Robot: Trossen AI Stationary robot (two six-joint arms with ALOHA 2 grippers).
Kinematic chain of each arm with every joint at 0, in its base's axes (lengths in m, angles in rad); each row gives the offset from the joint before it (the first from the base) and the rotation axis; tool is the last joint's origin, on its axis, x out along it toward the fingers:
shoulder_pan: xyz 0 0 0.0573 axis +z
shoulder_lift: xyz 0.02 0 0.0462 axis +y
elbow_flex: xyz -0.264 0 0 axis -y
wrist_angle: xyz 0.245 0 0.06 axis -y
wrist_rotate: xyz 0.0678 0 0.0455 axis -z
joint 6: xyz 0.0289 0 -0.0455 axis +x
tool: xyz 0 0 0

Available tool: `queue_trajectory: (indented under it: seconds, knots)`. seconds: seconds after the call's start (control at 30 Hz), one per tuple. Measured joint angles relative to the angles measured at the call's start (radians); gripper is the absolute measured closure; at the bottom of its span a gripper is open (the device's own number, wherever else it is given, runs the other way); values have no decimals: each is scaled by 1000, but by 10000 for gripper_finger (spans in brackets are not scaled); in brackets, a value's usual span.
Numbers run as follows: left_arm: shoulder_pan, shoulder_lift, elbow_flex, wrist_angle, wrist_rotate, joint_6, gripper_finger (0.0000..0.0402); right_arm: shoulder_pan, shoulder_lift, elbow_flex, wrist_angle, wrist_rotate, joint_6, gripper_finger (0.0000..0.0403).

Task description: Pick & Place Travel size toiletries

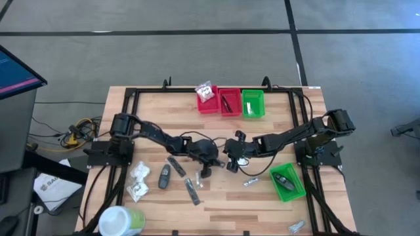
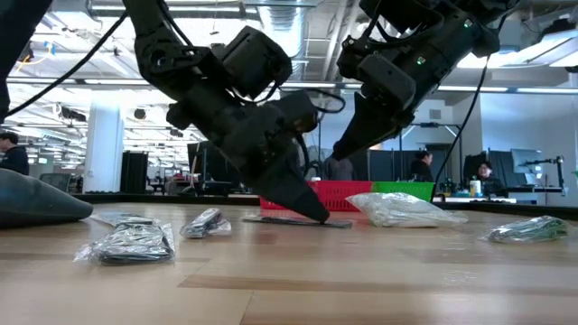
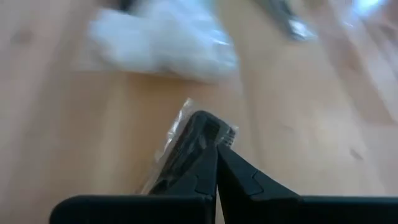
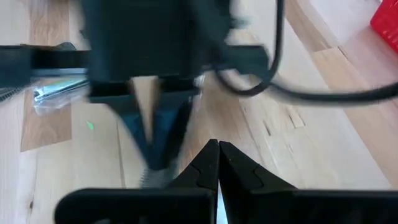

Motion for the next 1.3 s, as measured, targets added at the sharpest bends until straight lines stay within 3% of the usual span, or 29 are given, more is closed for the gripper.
queue_trajectory:
  seconds: [0.23, 0.43, 0.63, 0.7, 0.93, 1.07, 1.2, 1.3]
  knots:
    - [45, 0, 0, 1, -193, -174, 401, 0, 0, 0, -2, 0, 0, 403]
    - [20, -22, -9, -14, -168, -113, 401, 0, 0, -1, 12, 6, -34, 403]
    - [9, -104, -90, -23, -320, -138, 401, -20, 0, -91, 400, 10, -143, 403]
    - [20, -146, -135, -29, -353, -133, 401, -43, -1, -110, 415, 19, -139, 403]
    - [95, -236, -274, -13, -343, -131, 401, -73, 13, -128, 401, -19, -123, 403]
    - [131, -236, -298, 10, -275, -135, 401, -76, 18, -128, 406, -18, -123, 403]
    - [118, -238, -315, 14, -186, -211, 401, -80, 18, -128, 394, -18, -123, 403]
    - [69, -248, -316, -10, -179, -269, 401, -79, 18, -128, 375, -18, -123, 403]
